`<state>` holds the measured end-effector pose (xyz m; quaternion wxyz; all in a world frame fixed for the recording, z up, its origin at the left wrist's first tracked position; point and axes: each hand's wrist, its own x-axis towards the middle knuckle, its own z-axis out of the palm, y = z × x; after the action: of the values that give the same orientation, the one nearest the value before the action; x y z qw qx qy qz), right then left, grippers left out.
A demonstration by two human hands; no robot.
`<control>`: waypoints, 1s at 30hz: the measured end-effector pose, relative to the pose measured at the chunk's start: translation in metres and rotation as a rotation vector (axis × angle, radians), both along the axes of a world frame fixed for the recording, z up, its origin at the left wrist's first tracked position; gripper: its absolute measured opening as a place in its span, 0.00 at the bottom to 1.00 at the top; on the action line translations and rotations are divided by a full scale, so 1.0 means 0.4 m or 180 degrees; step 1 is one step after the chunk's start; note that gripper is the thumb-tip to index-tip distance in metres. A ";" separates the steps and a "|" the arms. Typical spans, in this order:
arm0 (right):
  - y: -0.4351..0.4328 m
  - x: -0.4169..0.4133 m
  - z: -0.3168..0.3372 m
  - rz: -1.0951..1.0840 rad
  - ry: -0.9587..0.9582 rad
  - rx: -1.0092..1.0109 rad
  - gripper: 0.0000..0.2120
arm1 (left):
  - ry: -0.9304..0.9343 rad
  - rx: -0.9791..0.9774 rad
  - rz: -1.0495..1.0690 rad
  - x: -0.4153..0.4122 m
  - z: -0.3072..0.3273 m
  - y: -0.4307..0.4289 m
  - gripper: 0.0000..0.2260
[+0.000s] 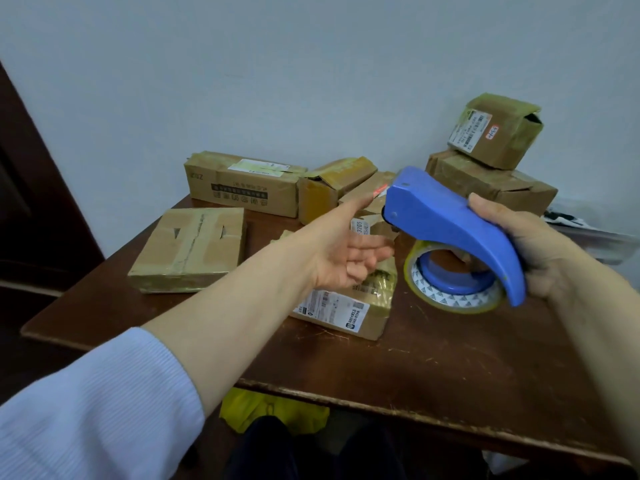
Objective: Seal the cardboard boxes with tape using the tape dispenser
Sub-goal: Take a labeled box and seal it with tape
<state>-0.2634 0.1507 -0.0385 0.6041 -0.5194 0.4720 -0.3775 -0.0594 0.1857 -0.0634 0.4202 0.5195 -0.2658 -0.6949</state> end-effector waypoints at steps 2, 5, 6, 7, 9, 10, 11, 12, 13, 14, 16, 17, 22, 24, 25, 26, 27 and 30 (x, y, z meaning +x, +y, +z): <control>0.006 0.006 0.008 0.0005 0.0061 -0.0032 0.15 | 0.0087 -0.0134 0.0203 0.004 0.003 0.000 0.18; 0.010 0.014 0.017 0.0046 0.0208 -0.0059 0.16 | 0.0076 -0.0311 0.0532 0.018 0.002 -0.002 0.08; 0.010 0.018 0.019 0.0071 0.0274 -0.0074 0.16 | 0.0059 -0.0373 0.0595 0.024 0.001 -0.004 0.06; 0.010 0.022 0.021 0.0100 0.0355 -0.0094 0.17 | 0.0030 -0.0438 0.0647 0.029 0.001 -0.005 0.04; 0.010 0.033 0.027 0.0167 0.0592 -0.0167 0.20 | -0.0226 -0.0637 0.0761 0.040 0.004 -0.006 0.04; 0.011 0.040 0.031 0.0201 0.0750 -0.0219 0.22 | -0.0538 -0.0791 0.0820 0.045 0.005 -0.006 0.04; 0.013 0.048 0.035 0.0243 0.0920 -0.0276 0.23 | -0.0932 -0.0957 0.0874 0.050 0.006 -0.007 0.06; 0.015 0.058 0.040 0.0293 0.1075 -0.0337 0.24 | -0.1327 -0.1121 0.0913 0.055 0.008 -0.008 0.08; 0.017 0.067 0.046 0.0343 0.1198 -0.0398 0.25 | -0.1647 -0.1255 0.0957 0.064 0.009 -0.009 0.09; 0.019 0.076 0.051 0.0385 0.1281 -0.0454 0.25 | -0.1860 -0.1341 0.1012 0.072 0.009 -0.012 0.11; 0.020 0.092 0.061 0.0443 0.1376 -0.0560 0.24 | -0.2154 -0.1419 0.1114 0.091 0.005 -0.017 0.12; 0.020 0.098 0.065 0.0459 0.1415 -0.0613 0.22 | -0.2308 -0.1411 0.1153 0.100 0.003 -0.020 0.12; 0.015 0.124 0.066 0.0456 0.1625 -0.0774 0.20 | -0.2563 -0.1302 0.1272 0.141 -0.019 -0.037 0.09; 0.013 0.120 0.063 0.0461 0.1776 -0.0786 0.19 | -0.2462 -0.1289 0.1258 0.158 -0.026 -0.041 0.09; 0.012 0.111 0.063 0.0438 0.1861 -0.0792 0.19 | -0.2462 -0.1239 0.1315 0.176 -0.028 -0.039 0.09; 0.012 0.095 0.064 0.0399 0.1963 -0.0800 0.21 | -0.2527 -0.1170 0.1442 0.202 -0.031 -0.035 0.09; 0.010 0.076 0.066 0.0351 0.2083 -0.0808 0.23 | -0.2624 -0.1092 0.1618 0.235 -0.034 -0.028 0.10; 0.008 0.031 0.077 0.0291 0.2389 -0.0710 0.30 | -0.2596 -0.0850 0.1912 0.328 -0.048 -0.008 0.09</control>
<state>-0.2508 0.1541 -0.0077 0.3456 -0.7043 0.5925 -0.1831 0.0717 0.1825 -0.0827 0.5258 0.7432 -0.3333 -0.2450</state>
